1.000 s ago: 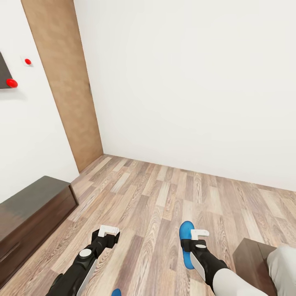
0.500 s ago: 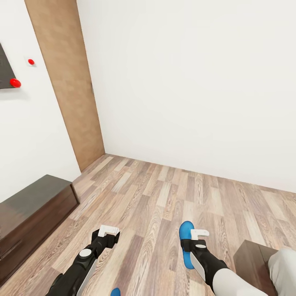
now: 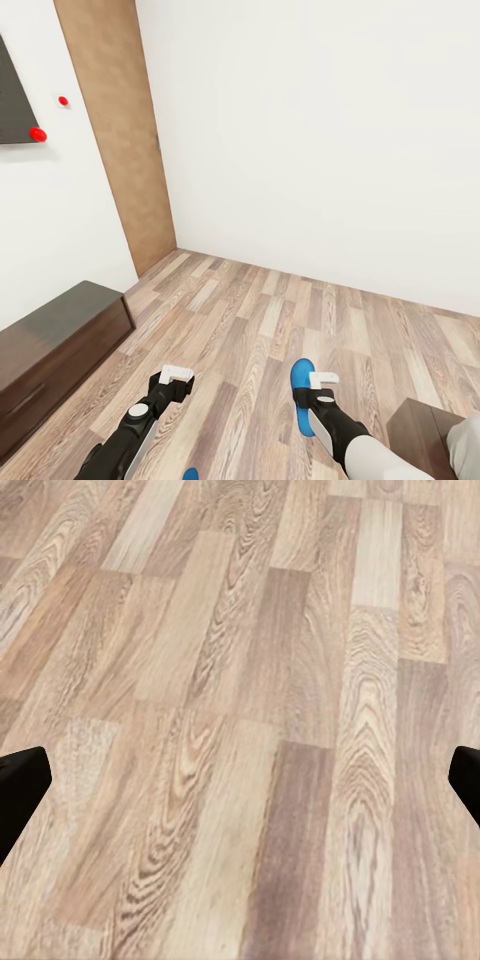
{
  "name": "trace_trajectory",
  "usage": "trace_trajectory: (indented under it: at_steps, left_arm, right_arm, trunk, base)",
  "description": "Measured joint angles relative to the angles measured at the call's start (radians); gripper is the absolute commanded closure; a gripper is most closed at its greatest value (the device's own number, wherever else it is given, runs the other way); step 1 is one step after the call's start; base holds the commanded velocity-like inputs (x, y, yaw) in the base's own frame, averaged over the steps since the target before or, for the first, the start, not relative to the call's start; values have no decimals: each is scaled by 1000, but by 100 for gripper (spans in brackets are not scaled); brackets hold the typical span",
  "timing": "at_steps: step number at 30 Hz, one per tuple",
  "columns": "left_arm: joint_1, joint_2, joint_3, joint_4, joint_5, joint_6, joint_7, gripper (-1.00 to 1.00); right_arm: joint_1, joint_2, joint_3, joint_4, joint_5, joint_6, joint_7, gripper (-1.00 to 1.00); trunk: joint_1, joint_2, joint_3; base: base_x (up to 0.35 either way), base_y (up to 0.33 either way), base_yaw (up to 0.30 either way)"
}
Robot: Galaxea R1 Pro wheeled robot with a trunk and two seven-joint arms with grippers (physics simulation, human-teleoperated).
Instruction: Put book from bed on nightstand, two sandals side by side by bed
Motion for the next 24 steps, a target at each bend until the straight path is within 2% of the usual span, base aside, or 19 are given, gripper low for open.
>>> trace_trajectory:
  at_steps: [24]
  left_arm:
    - [0, 0, 0, 1, 0, 1, 0, -100]
  right_arm:
    - [0, 1, 1, 0, 0, -1, 0, 100]
  trunk:
    - [0, 0, 0]
  base:
    - [1, -7, 57]
